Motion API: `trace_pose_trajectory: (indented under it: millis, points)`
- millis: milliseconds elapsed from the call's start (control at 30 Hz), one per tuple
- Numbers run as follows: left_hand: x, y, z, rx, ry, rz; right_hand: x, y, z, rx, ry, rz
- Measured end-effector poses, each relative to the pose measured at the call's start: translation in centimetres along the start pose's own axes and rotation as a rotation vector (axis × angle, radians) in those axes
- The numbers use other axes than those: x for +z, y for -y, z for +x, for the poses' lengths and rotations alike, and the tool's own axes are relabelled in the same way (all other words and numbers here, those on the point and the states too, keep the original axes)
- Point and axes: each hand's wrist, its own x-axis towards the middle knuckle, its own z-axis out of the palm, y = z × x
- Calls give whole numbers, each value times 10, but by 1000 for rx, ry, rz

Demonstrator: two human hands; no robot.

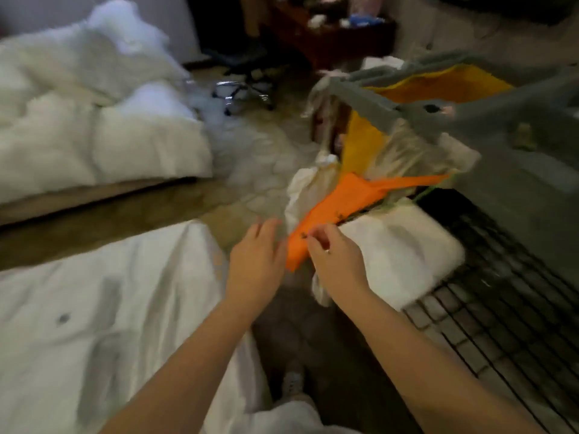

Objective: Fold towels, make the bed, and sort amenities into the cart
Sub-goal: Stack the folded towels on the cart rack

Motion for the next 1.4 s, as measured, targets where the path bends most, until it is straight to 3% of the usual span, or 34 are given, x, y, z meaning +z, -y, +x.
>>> trace_pose_trajectory:
  millis: [200, 467, 733, 1000, 1233, 1333, 1400]
  points:
    - [-73, 90, -71, -397, -357, 54, 101, 74, -18, -279, 373, -89]
    - [-100, 255, -183, -948, -660, 112, 275, 115, -44, -491, 773, -178]
    - [-49, 383, -240, -1344, -632, -135, 451, 82, -57, -449, 1052, -369]
    - [-19, 434, -248, -1448, -937, -781, 534, 53, -44, -140, 1220, -399]
    - [-26, 448, -241, -1407, -1089, -910, 555, 63, -33, 16, 1376, -327]
    - [-28, 446, -243, -1417, -1238, -1044, 543, 76, -43, 98, 1479, -338]
    - [-35, 440, -245, -1395, -1246, -1065, 532, 78, -45, 145, 1499, -382]
